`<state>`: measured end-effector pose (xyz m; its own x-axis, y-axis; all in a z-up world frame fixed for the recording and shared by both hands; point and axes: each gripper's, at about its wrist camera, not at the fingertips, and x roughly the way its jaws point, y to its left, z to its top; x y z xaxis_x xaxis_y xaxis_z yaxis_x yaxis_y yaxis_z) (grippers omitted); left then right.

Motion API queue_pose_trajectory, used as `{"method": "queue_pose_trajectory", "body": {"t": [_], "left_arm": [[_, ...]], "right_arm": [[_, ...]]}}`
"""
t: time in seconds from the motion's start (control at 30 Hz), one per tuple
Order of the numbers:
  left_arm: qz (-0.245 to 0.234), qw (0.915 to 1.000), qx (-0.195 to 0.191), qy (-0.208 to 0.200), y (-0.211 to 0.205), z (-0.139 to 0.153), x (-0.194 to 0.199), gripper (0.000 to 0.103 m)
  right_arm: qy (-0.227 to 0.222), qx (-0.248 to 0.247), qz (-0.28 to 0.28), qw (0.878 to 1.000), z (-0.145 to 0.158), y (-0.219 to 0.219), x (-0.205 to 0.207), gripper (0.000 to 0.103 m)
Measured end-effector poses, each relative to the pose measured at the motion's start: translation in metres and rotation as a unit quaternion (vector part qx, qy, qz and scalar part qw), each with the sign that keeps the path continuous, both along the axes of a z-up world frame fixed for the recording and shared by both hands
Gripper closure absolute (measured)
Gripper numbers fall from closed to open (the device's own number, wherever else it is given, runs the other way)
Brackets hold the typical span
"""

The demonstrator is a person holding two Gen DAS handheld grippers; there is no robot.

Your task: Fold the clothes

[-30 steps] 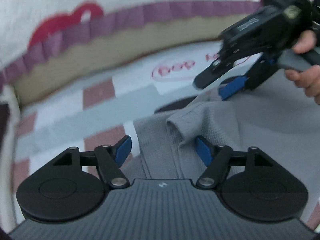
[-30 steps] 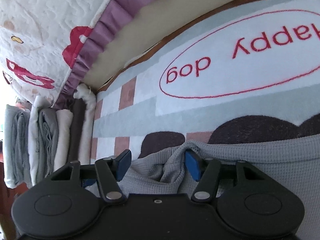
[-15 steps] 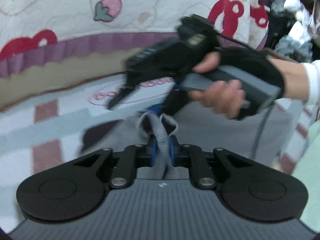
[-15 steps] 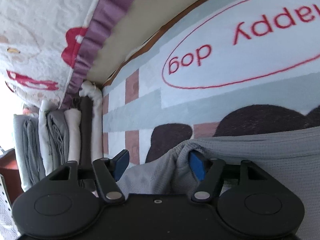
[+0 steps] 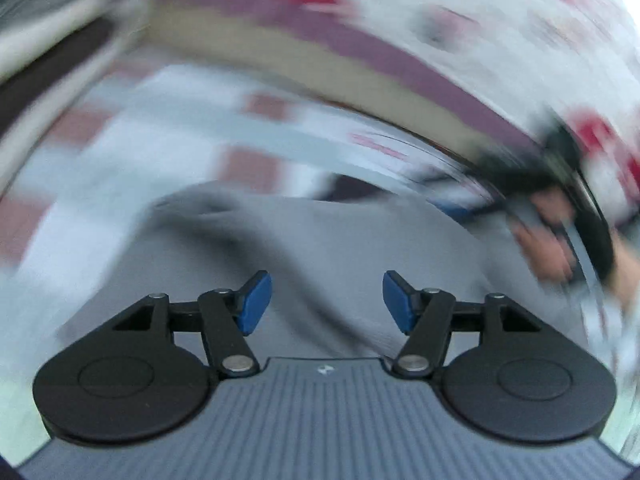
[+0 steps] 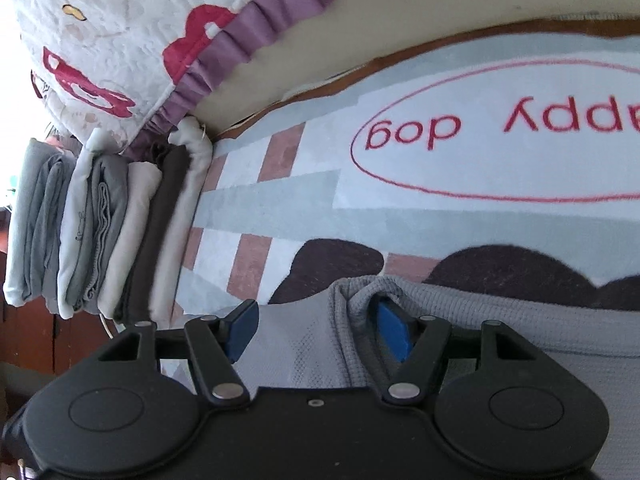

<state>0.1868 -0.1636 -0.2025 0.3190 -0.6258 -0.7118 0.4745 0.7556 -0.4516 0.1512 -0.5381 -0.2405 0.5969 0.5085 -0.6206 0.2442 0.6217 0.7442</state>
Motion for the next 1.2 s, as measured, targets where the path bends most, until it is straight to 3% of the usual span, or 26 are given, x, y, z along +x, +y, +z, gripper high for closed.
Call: {"method": "queue_pose_trajectory", "body": {"t": [0.07, 0.17, 0.23, 0.27, 0.33, 0.37, 0.4, 0.57, 0.63, 0.77, 0.87, 0.9, 1.03, 1.1, 1.17, 1.2], "left_arm": [[0.038, 0.9981, -0.029, 0.038, 0.011, -0.006, 0.021, 0.042], [0.058, 0.9934, -0.078, 0.061, 0.008, -0.016, 0.042, 0.042], [0.079, 0.9925, -0.075, 0.056, -0.003, -0.023, 0.051, 0.042], [0.085, 0.9937, -0.062, 0.039, -0.01, -0.025, 0.057, 0.046], [0.068, 0.9976, -0.017, -0.004, -0.028, -0.026, 0.066, 0.088], [0.061, 0.9976, 0.015, -0.03, -0.035, -0.025, 0.069, 0.095], [0.057, 0.9965, 0.031, -0.053, -0.039, -0.023, 0.073, 0.095], [0.047, 0.9946, 0.041, -0.083, -0.043, -0.027, 0.078, 0.095], [0.041, 0.9937, 0.047, -0.092, -0.044, -0.033, 0.079, 0.094], [0.053, 0.9957, 0.028, -0.071, -0.035, -0.035, 0.086, 0.094], [0.055, 0.9964, 0.032, -0.057, -0.035, -0.036, 0.09, 0.092], [0.058, 0.9965, 0.031, -0.051, -0.035, -0.037, 0.091, 0.091], [0.078, 0.9961, 0.028, -0.029, -0.028, -0.03, 0.09, 0.087], [0.086, 0.9933, 0.064, -0.043, -0.025, -0.013, 0.073, 0.066], [0.081, 0.9898, 0.081, -0.084, -0.022, 0.009, 0.04, 0.05], [0.077, 0.9876, 0.085, -0.107, -0.02, 0.019, 0.022, 0.047]], "right_arm": [[-0.001, 0.012, -0.003, 1.0, -0.007, 0.005, -0.001, 0.032], [-0.015, 0.012, -0.007, 1.0, -0.009, 0.011, -0.004, 0.032], [-0.023, -0.005, -0.002, 1.0, -0.006, 0.014, -0.004, 0.032], [-0.027, -0.013, 0.0, 1.0, -0.004, 0.015, -0.005, 0.037], [-0.035, -0.029, 0.004, 0.999, -0.001, 0.018, -0.005, 0.064], [-0.04, -0.035, 0.005, 0.999, 0.0, 0.019, -0.005, 0.072], [-0.045, -0.036, 0.003, 0.998, 0.001, 0.017, -0.007, 0.087], [-0.056, -0.04, -0.009, 0.998, -0.003, 0.012, -0.012, 0.088], [-0.042, -0.063, -0.01, 0.997, -0.008, 0.013, -0.008, 0.088], [-0.051, -0.129, 0.012, 0.99, -0.001, 0.022, -0.004, 0.089], [-0.049, -0.208, 0.037, 0.976, 0.011, 0.033, -0.014, 0.085], [-0.048, -0.225, 0.032, 0.973, 0.017, 0.035, -0.022, 0.078], [-0.081, -0.283, 0.004, 0.956, 0.046, 0.042, -0.078, 0.069], [-0.094, -0.311, 0.026, 0.945, 0.052, 0.053, -0.106, 0.069], [-0.103, -0.355, 0.067, 0.927, 0.052, 0.071, -0.13, 0.069], [-0.103, -0.37, 0.09, 0.919, 0.049, 0.08, -0.137, 0.069]]}}
